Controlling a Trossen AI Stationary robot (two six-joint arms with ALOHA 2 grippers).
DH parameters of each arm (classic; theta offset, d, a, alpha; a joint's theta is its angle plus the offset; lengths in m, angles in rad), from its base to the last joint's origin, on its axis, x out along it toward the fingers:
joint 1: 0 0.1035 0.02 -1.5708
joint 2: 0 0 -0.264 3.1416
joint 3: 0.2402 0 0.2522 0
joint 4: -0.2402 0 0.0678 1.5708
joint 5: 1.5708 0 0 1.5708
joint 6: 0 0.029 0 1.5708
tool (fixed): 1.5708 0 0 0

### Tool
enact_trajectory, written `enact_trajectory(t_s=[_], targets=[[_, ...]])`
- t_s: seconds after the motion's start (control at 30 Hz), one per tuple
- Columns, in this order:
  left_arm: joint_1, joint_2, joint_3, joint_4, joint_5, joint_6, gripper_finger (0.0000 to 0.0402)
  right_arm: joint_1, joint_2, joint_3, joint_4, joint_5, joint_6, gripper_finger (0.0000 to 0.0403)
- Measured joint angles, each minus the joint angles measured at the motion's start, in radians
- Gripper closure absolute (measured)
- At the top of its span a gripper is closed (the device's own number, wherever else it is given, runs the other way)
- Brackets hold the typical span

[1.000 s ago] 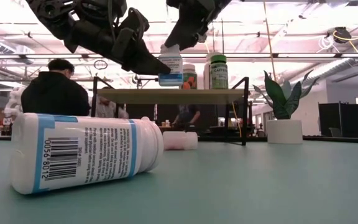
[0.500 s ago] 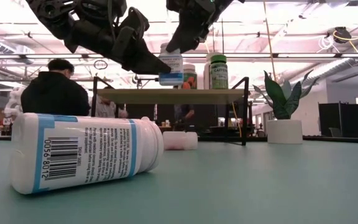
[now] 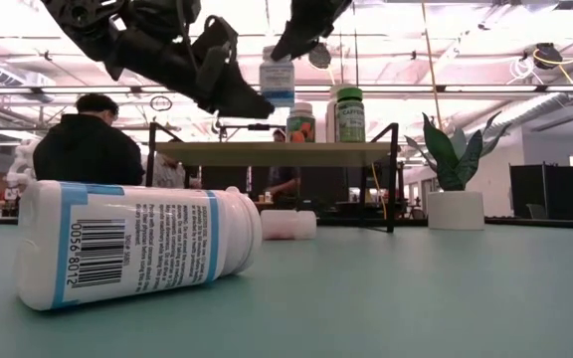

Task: Pick and place medicine bottles onto shelf by color
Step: Put the top left blue white medicine bottle on the shelf

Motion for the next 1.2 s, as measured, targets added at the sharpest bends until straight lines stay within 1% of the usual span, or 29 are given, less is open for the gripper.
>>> enact_trajectory(t_s=[0.13, 0.2, 0.3, 0.43, 0.6, 0.83, 1.2], targets=[[-0.003, 0.003, -0.004, -0.036, -0.026, -0.020, 0.0063, -0.056, -0.006, 0.043, -0.008, 0.131, -0.085, 0.0217], [-0.002, 0.001, -0.004, -0.042, -0.033, -0.018, 0.0054, -0.087, -0.005, 0.047, -0.005, 0.161, -0.119, 0.0218], [-0.002, 0.002, -0.004, -0.056, -0.038, -0.015, 0.0050, -0.136, -0.003, 0.047, -0.013, 0.148, -0.134, 0.0218], [-0.001, 0.001, -0.004, -0.048, -0.038, -0.010, 0.0055, -0.198, -0.003, 0.026, 0.003, 0.095, -0.135, 0.0218], [-0.001, 0.001, -0.004, -0.038, -0.039, -0.005, 0.0064, -0.234, -0.003, -0.008, 0.055, 0.021, -0.155, 0.0218], [0.000, 0.001, -0.004, -0.035, -0.040, -0.004, 0.0066, -0.236, -0.002, -0.065, 0.124, 0.022, -0.202, 0.0218], [0.000, 0.001, -0.004, -0.034, -0.040, -0.005, 0.0066, -0.245, -0.002, -0.118, 0.151, 0.024, -0.214, 0.0218]])
